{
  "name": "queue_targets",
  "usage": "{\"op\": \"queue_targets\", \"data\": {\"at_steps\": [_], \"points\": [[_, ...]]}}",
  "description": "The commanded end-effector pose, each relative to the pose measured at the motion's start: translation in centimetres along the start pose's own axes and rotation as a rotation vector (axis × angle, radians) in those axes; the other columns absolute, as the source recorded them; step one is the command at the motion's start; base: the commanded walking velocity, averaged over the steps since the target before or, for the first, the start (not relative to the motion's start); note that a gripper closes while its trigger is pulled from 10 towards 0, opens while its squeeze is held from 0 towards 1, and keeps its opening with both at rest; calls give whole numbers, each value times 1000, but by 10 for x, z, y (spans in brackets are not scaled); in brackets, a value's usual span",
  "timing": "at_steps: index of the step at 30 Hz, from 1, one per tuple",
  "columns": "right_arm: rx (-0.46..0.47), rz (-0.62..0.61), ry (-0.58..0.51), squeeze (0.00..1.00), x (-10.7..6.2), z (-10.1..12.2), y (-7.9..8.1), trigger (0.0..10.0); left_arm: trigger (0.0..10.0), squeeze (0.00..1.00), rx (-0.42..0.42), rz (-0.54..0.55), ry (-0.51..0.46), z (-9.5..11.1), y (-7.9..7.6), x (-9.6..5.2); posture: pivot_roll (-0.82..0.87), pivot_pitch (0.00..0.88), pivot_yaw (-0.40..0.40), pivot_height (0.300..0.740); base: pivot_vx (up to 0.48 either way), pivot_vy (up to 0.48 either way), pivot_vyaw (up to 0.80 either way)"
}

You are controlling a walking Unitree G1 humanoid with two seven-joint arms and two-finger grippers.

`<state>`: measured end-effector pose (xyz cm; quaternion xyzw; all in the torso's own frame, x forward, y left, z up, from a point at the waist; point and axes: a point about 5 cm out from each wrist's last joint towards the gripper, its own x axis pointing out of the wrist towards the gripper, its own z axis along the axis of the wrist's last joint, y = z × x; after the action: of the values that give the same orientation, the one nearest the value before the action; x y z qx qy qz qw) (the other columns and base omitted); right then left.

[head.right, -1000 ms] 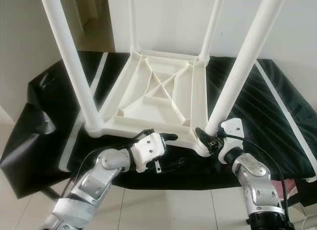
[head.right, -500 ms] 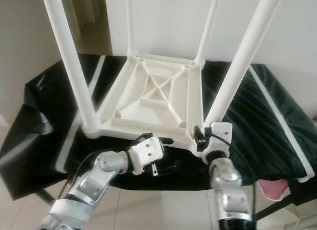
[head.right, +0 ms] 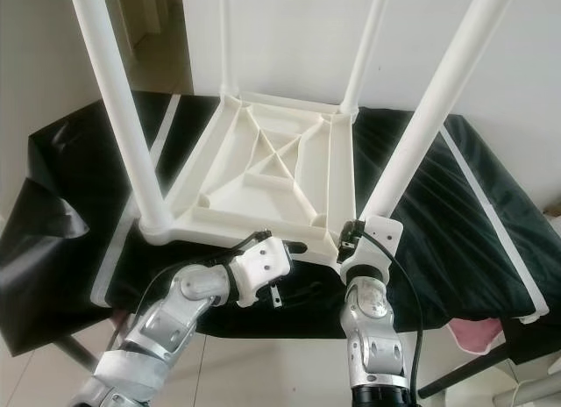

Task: Building children table

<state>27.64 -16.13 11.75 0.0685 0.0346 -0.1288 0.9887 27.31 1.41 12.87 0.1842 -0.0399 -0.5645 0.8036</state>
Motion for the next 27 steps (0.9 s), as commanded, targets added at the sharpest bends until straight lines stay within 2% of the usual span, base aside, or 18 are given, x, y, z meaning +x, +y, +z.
{"op": "queue_targets", "data": {"at_steps": [1, 2, 3, 4, 5, 9, 12, 16, 27], "points": [[71, -4, 110, 0, -8, -21, 7, 10000, 10000, 0, -15, 154, 7, 0, 11, -1, -45, 0, -65, 740, 0, 0, 0], [71, -4, 110, 0, -8, -21, 7, 10000, 10000, 0, -15, 154, 7, 0, 11, -1, -45, 0, -65, 740, 0, 0, 0], [74, -3, 105, 424, -9, -20, 7, 10000, 10000, 0, -19, 154, 7, 0, 11, -2, -45, 0, -64, 740, 0, 0, 0], [74, -3, 105, 424, -9, -20, 7, 10000, 10000, 0, -19, 154, 7, 0, 11, -2, -45, 0, -64, 740, 0, 0, 0], [73, 2, 96, 1000, -9, -18, 8, 10000, 10000, 0, -23, 152, 6, -1, 11, -3, -43, 0, -65, 740, 0, 0, 0], [48, 36, 64, 1000, -10, -14, 9, 10000, 10000, 0, -41, 143, 3, -1, 9, -4, -43, 0, -64, 740, 0, 0, 0], [17, 145, 19, 1000, -9, -10, 6, 10000, 10000, 0, -96, 126, -8, -1, 8, -7, -39, 0, -65, 740, 0, 0, 0], [-9, 246, -12, 1000, -8, -6, 1, 10000, 10000, 0, -111, 113, -22, 0, 9, -12, -37, 6, -64, 740, 0, 0, 0], [-128, 423, -74, 1000, -3, 11, -27, 10000, 10000, 0, -171, 19, -89, 8, 6, -29, -20, 32, -60, 740, 0, 0, 0]]}}
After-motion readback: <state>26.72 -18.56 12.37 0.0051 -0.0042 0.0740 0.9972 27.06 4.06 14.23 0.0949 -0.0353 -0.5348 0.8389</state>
